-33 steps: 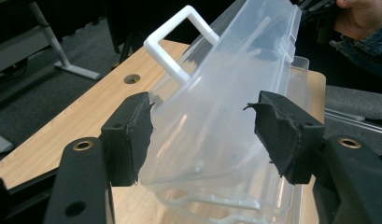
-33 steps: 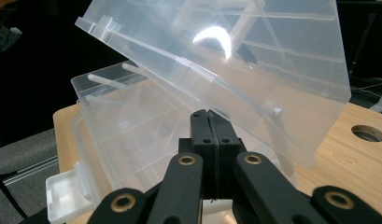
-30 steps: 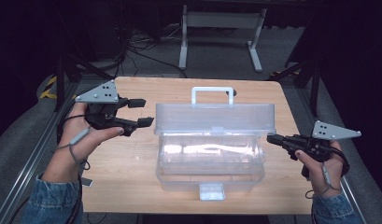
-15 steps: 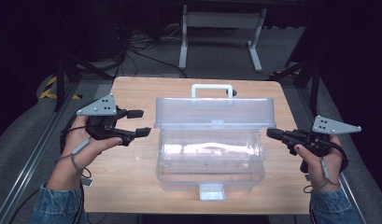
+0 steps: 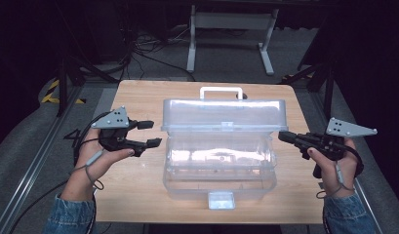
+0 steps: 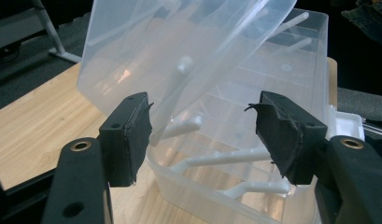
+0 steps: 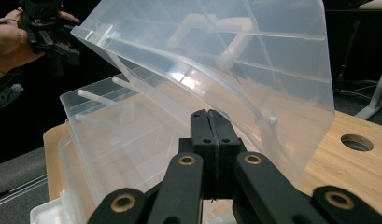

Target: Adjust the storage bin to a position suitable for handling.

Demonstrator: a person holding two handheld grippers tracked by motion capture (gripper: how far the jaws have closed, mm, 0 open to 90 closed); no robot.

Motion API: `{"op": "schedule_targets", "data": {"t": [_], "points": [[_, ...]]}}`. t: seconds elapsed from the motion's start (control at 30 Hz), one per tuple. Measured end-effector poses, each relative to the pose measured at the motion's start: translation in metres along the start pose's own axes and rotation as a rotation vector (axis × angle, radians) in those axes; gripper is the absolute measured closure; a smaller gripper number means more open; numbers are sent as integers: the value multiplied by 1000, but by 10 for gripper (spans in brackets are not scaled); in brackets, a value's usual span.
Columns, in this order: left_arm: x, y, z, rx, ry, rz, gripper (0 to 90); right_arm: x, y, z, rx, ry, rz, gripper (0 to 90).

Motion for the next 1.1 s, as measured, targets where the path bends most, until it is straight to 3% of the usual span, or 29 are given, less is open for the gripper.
{"op": "schedule_targets", "data": {"t": [0.13, 0.3, 0.73, 0.83, 1.1], "points": [[-4, -4, 3, 4, 21, -3, 363, -1, 2, -1, -2, -5, -3, 900], [-8, -2, 5, 1, 49, -44, 363, -2, 3, -2, -8, -4, -6, 900], [-25, 7, 0, 5, 41, -105, 376, -2, 4, -4, -7, 10, -11, 900], [-29, 8, 0, -1, 74, -98, 357, -2, 3, -4, -6, 11, -10, 900], [-33, 14, 3, 15, 131, -155, 356, -2, 3, -4, -6, 14, -12, 900]]}}
Point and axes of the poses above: each handheld gripper's, and its own axes: x roughly backward along the jaws, y roughly out of its top, z roughly to its left, the point moved 6 cm from there along -x, roughly forward along the jaws, and after that the axes turned 3 degrees about -z, right-handed, at the moved point
